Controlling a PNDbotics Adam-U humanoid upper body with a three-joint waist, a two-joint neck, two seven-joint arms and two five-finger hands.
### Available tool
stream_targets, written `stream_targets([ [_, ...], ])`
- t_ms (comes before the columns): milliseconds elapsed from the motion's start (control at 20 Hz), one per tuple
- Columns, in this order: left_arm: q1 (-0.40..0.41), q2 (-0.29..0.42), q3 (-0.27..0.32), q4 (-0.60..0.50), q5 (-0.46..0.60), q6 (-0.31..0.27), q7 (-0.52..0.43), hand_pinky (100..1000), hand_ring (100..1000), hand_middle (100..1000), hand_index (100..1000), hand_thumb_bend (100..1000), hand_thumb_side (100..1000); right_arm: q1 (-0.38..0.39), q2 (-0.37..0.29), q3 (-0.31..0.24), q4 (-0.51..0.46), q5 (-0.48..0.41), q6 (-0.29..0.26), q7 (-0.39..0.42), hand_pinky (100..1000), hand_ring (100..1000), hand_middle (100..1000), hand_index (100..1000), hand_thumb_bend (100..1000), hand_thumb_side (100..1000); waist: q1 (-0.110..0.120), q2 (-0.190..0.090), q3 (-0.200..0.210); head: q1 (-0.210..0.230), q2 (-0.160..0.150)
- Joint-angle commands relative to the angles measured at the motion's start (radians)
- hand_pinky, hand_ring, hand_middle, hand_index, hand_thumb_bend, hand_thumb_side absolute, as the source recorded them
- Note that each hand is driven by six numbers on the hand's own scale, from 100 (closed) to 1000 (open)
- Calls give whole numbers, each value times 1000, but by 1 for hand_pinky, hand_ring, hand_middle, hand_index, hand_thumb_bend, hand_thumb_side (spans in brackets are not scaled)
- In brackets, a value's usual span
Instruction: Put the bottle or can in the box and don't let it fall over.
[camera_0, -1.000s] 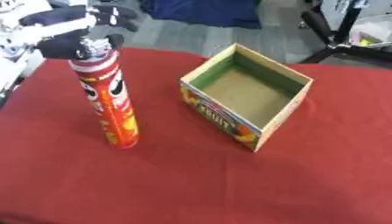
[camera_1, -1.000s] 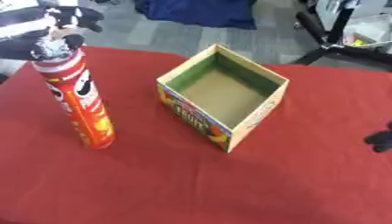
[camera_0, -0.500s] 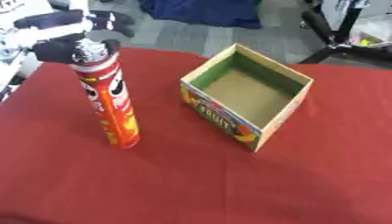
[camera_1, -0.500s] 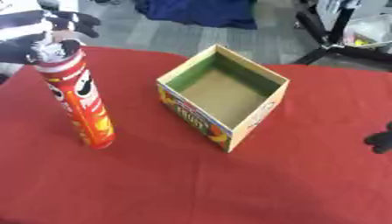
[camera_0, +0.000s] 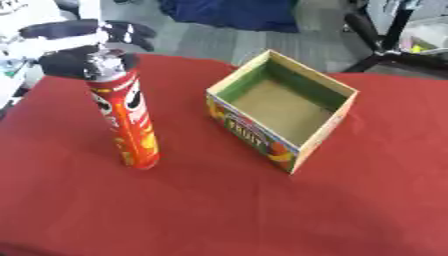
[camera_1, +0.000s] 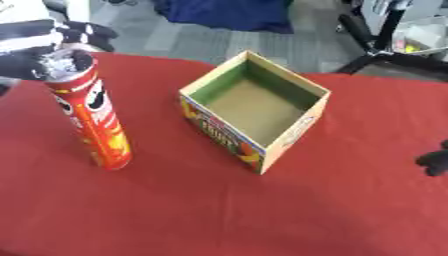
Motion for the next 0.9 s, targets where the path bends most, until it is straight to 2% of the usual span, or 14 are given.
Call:
stream_targets([
  [50, -14, 31, 4, -5, -5, -7, -12, 936, 981, 980, 917, 100, 1000, -5, -16, -4, -7, 4, -18, 19, 693, 598, 718, 951, 100, 528, 2, -15, -2, 0, -6],
  [700, -5, 31, -6, 3, -54, -29, -45, 894, 958, 976, 918, 100, 1000, -6, -17, -3, -7, 1, -19, 20, 693, 599, 719, 952, 100, 528, 2, -15, -3, 2, -6],
  [900, 1, 31, -9, 8, -60, -32, -60, 824, 945, 979, 919, 100, 1000, -6, -17, -3, -7, 1, -19, 20, 693, 599, 719, 952, 100, 528, 1, -14, -4, 3, -6],
])
